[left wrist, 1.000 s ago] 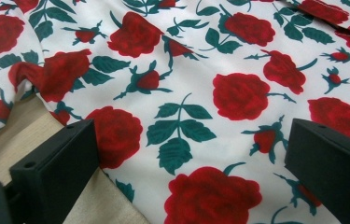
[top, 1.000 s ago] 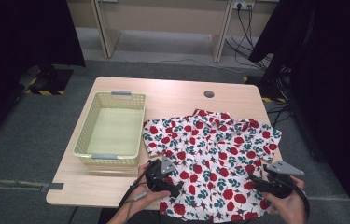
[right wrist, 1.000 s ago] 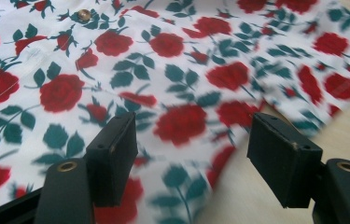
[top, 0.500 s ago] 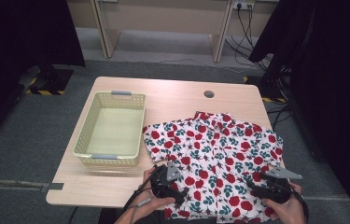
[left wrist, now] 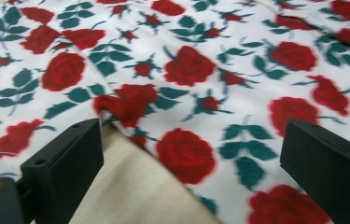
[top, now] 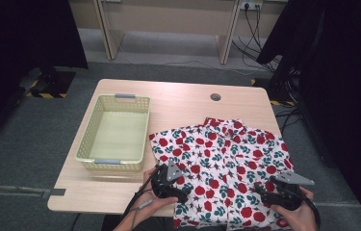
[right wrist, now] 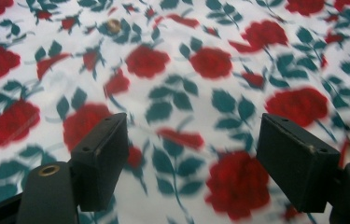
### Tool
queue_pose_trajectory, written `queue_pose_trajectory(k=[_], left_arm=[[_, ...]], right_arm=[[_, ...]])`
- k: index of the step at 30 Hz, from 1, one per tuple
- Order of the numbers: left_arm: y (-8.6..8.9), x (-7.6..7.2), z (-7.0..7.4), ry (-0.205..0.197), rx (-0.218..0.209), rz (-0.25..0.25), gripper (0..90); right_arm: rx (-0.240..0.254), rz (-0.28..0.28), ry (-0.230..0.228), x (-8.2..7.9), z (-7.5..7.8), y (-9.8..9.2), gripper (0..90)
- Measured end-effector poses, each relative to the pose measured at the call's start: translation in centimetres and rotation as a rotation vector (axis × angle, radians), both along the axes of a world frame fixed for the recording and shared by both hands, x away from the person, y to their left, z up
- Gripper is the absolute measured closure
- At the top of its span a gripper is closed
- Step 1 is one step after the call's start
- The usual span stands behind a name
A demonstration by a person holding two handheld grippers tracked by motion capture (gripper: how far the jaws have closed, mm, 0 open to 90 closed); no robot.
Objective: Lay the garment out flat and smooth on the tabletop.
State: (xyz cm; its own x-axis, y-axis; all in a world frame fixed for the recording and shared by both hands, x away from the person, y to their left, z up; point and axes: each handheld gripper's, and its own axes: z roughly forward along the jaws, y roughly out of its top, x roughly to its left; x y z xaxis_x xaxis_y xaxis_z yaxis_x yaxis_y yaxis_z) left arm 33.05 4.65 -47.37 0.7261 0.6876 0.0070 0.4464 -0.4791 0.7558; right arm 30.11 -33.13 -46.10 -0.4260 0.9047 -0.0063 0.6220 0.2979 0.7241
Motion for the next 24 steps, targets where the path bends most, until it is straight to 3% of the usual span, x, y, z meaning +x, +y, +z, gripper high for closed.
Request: queue_pose_trajectory(k=[4,8,16,21,24], left_arm=[[-0.1,1.1,-0.7,0.021,0.029,0.006,5.9],[0.2,1.1,-1.0,0.036,0.015,0.012,4.9],[0.2,-0.6,-1.0,0.035,0.016,0.005,4.9],[0.2,-1.1,-0.9,0.005,0.019,0.0,5.7],[0.5,-1.1,-0.7,0.008,-0.002,0.012,5.1]], right_arm=[[0.008,0.025,0.005,1.4,-0.1,1.4,25.1],[-0.002,0.046,0.036,2.0,-0.8,2.3,25.0],[-0.014,0.032,0.036,0.7,-1.2,2.6,24.5],[-0.02,0.038,0.029,0.1,-1.2,2.5,22.3],[0.013,0.035,0.01,-0.1,-1.0,2.3,20.6]])
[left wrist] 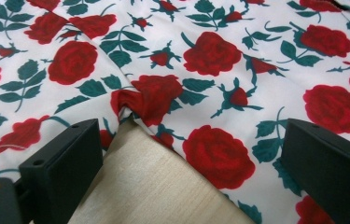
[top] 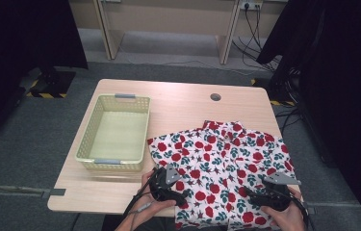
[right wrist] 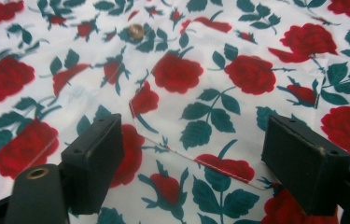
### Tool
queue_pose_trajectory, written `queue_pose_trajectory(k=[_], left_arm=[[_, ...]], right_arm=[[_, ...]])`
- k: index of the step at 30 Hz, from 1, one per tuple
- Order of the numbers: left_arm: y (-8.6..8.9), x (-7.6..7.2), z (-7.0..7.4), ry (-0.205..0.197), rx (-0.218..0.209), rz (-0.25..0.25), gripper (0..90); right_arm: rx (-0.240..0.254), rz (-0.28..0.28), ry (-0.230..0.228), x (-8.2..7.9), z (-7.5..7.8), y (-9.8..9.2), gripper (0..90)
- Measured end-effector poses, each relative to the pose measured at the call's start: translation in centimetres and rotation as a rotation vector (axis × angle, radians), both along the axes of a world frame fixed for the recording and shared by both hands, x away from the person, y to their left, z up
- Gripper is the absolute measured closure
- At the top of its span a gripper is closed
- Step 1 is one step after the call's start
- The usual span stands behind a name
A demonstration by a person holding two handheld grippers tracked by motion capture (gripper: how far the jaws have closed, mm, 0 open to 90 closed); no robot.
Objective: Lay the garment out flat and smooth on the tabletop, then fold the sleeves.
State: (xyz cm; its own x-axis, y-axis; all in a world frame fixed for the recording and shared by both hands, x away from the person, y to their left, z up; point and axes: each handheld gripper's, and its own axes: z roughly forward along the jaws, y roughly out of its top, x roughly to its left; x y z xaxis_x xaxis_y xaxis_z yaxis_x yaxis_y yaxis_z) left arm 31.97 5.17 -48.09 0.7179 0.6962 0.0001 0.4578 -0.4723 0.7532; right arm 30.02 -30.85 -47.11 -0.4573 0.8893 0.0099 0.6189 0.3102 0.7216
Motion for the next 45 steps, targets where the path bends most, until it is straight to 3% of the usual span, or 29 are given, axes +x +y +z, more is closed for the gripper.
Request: queue_pose_trajectory(k=[5,10,16,23,26,29,31,38,41,45], left_arm=[[0.4,0.6,0.9,0.014,-0.073,0.049,2.6],[0.5,1.6,1.7,0.009,-0.081,0.102,1.9],[0.9,3.0,2.5,-0.01,-0.023,0.126,3.3],[0.6,4.4,2.2,0.019,-0.009,0.137,4.1],[0.5,5.1,2.2,0.024,-0.003,0.154,4.3],[0.7,5.6,2.3,0.001,-0.008,0.173,6.2],[0.7,5.9,2.3,0.012,-0.005,0.182,6.3],[0.1,6.9,1.9,0.026,0.06,0.196,6.4],[-0.7,7.5,1.6,0.0,0.122,0.201,5.6],[-1.3,9.1,1.4,0.034,0.138,0.24,4.9]], right_arm=[[0.014,-0.018,-0.016,0.1,0.3,-0.1,17.6],[0.01,-0.018,-0.006,0.1,0.1,0.0,17.1],[0.001,-0.009,-0.001,0.2,-0.1,0.1,17.1],[-0.013,0.006,-0.016,1.1,-0.1,0.7,17.2],[-0.043,-0.005,0.0,1.8,-0.5,0.8,16.6],[-0.015,0.004,0.002,1.6,-0.6,0.1,17.5],[-0.013,0.009,0.002,1.3,-0.6,-0.4,17.8],[-0.005,-0.002,-0.005,0.0,-0.7,-2.4,18.3],[-0.007,0.002,-0.008,-0.2,-0.7,-2.7,18.3],[-0.004,-0.001,-0.013,-0.2,-0.7,-2.7,18.2]])
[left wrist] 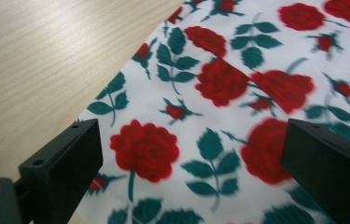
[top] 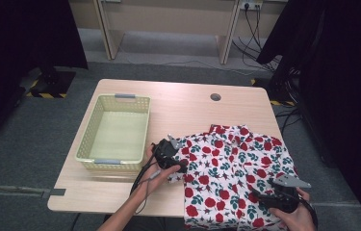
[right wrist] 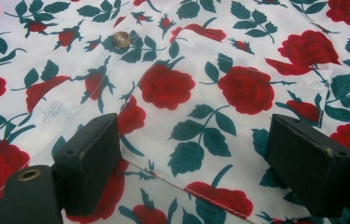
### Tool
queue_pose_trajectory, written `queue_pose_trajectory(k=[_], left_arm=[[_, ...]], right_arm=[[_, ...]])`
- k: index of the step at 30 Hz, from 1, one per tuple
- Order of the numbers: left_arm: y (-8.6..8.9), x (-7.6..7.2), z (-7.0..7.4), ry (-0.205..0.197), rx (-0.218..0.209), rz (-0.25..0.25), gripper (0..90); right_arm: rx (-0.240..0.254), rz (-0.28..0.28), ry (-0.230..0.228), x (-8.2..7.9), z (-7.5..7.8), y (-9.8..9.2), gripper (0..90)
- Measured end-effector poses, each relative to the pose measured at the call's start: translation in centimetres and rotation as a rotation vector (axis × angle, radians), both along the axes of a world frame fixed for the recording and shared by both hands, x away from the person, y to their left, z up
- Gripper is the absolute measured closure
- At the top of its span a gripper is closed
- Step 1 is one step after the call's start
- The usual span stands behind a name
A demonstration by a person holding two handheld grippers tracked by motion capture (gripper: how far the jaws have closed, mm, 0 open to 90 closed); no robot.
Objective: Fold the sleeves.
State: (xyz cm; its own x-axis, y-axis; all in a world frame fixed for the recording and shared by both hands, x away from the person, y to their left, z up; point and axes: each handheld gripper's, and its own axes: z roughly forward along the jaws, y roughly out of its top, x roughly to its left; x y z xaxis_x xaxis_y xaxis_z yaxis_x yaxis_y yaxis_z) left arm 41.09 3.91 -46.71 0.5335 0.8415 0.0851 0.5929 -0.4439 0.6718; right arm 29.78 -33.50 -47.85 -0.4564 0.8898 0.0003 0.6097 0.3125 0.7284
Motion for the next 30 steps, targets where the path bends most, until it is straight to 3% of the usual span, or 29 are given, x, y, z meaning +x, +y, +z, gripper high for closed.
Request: queue_pose_trajectory(k=[2,4,11,13,15,23,26,30], left_arm=[[0.2,0.8,-0.4,0.021,0.005,0.03,6.2],[0.6,1.3,-0.6,0.073,-0.049,0.063,4.1],[1.4,1.7,-0.4,0.09,-0.045,0.08,7.8],[1.3,1.4,-0.2,0.096,-0.054,0.06,17.7],[1.3,1.2,-0.1,0.092,-0.059,0.057,21.1],[0.5,0.0,0.1,0.054,-0.071,-0.054,69.4],[0.5,-0.1,0.1,0.055,-0.082,-0.086,79.5],[0.3,-0.5,0.6,0.036,-0.066,-0.136,86.0]], right_arm=[[0.0,-0.003,-0.001,0.0,0.0,0.0,18.0],[0.001,-0.005,-0.004,0.0,0.0,0.1,17.8],[0.005,-0.006,-0.011,-0.1,-0.1,0.1,17.7],[0.006,-0.008,-0.01,-0.1,-0.1,0.1,17.7],[0.004,-0.008,-0.01,-0.1,-0.1,0.1,17.6],[0.007,-0.008,-0.013,-0.1,-0.2,0.1,17.7],[0.009,-0.008,-0.015,-0.1,-0.2,0.1,17.6],[0.009,-0.006,-0.016,-0.1,-0.2,0.0,17.6]])
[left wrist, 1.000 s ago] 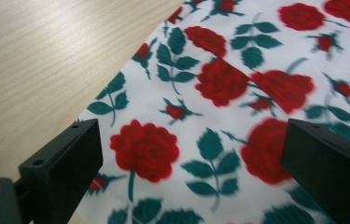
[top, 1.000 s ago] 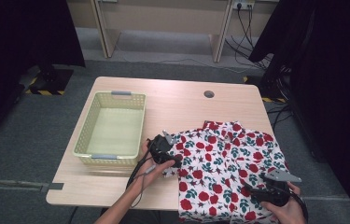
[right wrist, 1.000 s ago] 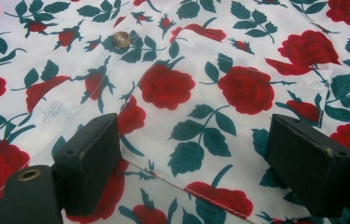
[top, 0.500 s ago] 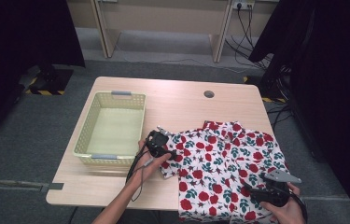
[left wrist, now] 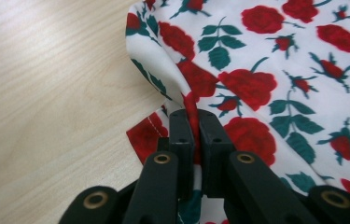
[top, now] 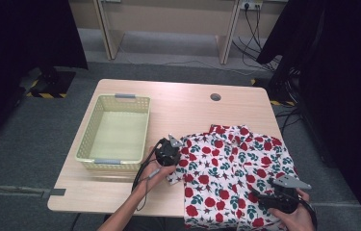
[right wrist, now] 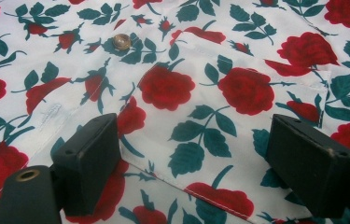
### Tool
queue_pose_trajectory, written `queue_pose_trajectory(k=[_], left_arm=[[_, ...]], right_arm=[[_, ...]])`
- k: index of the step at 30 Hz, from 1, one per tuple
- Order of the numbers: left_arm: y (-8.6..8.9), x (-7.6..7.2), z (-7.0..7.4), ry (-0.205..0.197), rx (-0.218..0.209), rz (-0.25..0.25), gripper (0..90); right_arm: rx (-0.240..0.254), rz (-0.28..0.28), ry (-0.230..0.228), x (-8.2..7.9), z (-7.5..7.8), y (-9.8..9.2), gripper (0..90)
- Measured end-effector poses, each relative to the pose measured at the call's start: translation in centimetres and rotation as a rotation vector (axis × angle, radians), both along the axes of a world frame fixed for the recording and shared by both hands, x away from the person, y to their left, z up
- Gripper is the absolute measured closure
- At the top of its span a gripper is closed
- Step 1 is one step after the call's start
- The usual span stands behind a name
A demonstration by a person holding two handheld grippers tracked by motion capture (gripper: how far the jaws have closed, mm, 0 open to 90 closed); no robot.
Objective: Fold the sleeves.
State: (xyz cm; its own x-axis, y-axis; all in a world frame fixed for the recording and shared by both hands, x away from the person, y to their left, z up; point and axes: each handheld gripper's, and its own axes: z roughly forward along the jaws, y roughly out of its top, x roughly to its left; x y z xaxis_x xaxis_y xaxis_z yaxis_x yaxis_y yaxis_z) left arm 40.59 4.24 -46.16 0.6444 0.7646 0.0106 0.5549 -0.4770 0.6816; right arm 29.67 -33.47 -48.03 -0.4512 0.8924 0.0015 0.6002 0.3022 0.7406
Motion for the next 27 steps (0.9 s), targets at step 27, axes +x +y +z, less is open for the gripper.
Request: queue_pose_trajectory(k=[27], left_arm=[[-7.7,-0.3,5.8,-0.032,-0.075,-0.246,85.5]], right_arm=[[0.002,0.004,-0.007,0.0,-0.1,0.0,17.3]])
